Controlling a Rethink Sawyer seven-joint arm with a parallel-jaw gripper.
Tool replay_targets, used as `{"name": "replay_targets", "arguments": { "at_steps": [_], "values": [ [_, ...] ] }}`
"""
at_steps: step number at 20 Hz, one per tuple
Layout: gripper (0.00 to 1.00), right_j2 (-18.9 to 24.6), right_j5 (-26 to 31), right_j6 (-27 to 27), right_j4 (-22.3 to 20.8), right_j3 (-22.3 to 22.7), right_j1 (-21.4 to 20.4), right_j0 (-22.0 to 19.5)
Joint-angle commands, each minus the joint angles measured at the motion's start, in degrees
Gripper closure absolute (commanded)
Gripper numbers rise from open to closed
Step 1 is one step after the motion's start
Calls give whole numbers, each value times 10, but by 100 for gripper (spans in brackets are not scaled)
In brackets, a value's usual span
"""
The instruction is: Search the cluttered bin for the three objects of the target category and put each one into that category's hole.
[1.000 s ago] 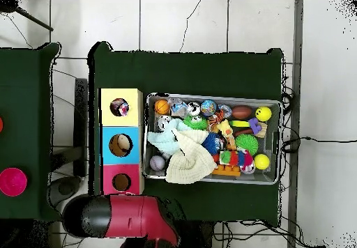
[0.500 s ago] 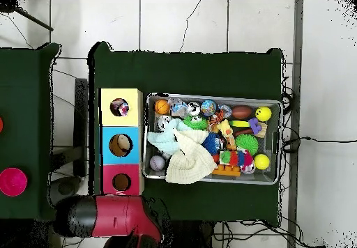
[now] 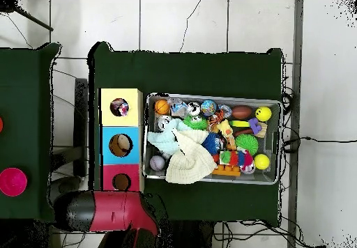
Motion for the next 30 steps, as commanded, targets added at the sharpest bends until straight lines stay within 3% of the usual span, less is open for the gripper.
{"name": "replay_targets", "arguments": {
  "at_steps": [1, 6, 13, 19, 30],
  "values": [
    [100, 19, -65, 94, 35, -44, 56, 6],
    [100, 18, -94, 85, 39, -41, 77, 5],
    [100, 13, -92, 106, 59, -57, 94, 24],
    [100, 8, -89, 91, 63, -58, 96, 24],
    [100, -13, -12, 89, 54, -107, 88, 41]
  ]
}}
